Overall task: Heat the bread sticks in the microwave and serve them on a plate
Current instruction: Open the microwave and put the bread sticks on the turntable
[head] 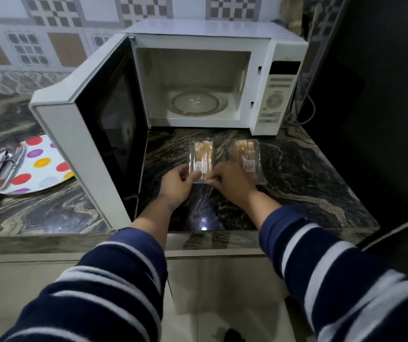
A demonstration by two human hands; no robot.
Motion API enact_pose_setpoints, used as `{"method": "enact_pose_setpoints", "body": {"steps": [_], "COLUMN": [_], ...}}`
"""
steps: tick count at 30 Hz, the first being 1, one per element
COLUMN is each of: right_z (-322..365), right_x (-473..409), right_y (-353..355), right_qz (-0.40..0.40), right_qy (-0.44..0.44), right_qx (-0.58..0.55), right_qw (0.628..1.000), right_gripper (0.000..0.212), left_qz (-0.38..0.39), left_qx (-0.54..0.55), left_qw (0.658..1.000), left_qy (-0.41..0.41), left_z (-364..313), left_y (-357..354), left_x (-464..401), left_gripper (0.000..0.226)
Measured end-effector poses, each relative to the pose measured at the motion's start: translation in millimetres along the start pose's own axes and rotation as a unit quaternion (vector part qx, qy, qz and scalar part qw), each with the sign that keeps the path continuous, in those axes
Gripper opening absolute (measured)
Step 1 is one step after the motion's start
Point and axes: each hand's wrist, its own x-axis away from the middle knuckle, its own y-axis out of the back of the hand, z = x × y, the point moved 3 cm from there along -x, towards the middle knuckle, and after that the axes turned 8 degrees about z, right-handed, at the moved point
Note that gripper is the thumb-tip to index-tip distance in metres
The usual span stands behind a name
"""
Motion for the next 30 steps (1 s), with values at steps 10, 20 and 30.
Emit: {"method": "enact_pose_setpoints", "body": {"steps": [10,20,30], "right_z": [1.2,5.9,7.6], "right_x": [-10.3,-8.7,-8.9], "right_y": [-9.0,-14.1,-15.6], "right_qz": [-0.012,-0.058,-0.063], "right_qy": [-0.015,0.015,0.010], "right_qx": [0.055,0.181,0.253], "right_qw": [0.998,0.982,0.965], "right_gripper": [0.017,0.024,0.026], "left_qz": [0.007,0.024,-0.018], "left_qx": [0.067,0.035,0.021], "left_qw": [0.998,0.998,0.992], "left_qy": [0.019,0.048,0.126], "left_z": [13.6,19.5,19.9], "left_y": [5.8,8.3,4.5], "left_x": [8.8,-2.4,-8.6], "left_gripper": [0.060,0.060,0.059]}}
